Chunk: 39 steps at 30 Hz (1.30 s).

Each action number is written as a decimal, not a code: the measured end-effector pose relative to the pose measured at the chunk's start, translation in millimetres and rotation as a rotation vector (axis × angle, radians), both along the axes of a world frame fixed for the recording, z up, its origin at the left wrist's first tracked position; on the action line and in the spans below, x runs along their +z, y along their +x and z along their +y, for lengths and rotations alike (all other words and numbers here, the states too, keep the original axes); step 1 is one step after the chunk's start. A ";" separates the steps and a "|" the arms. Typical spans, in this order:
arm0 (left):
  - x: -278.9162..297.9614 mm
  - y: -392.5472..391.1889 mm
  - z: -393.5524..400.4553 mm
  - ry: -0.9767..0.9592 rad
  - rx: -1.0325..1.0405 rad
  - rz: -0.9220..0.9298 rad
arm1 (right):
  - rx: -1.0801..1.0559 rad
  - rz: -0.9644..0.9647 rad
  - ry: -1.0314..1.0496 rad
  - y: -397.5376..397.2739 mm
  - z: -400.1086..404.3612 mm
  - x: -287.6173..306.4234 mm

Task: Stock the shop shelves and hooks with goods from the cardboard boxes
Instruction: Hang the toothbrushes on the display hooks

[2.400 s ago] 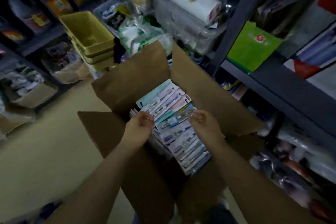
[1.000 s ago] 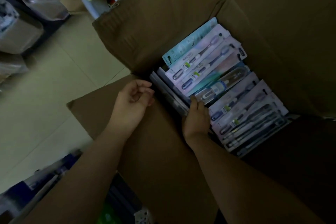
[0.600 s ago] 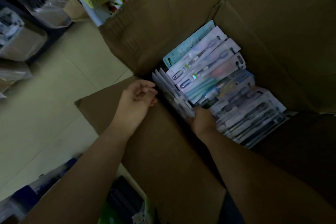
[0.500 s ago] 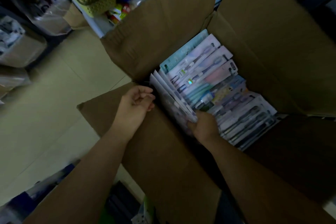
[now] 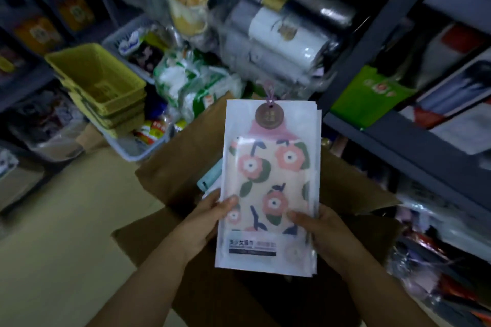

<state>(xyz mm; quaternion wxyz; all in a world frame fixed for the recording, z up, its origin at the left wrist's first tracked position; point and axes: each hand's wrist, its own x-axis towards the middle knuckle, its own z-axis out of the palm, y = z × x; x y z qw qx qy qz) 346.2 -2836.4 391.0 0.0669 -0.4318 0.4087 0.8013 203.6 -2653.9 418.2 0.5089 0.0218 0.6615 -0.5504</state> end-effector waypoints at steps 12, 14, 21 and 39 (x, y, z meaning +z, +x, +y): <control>52.7 -20.9 -1.6 -0.006 -0.063 0.155 | -0.109 0.145 -0.089 -14.1 8.9 56.3; 60.5 -25.2 -2.1 -0.008 -0.096 0.201 | -0.172 0.152 -0.128 -14.6 14.3 62.5; 85.4 -46.7 15.3 -0.080 -0.239 0.314 | -0.340 0.220 -0.220 -17.1 45.2 83.9; 192.8 -162.6 289.7 -0.099 -0.619 0.536 | -1.026 0.576 -0.070 -5.1 422.9 192.3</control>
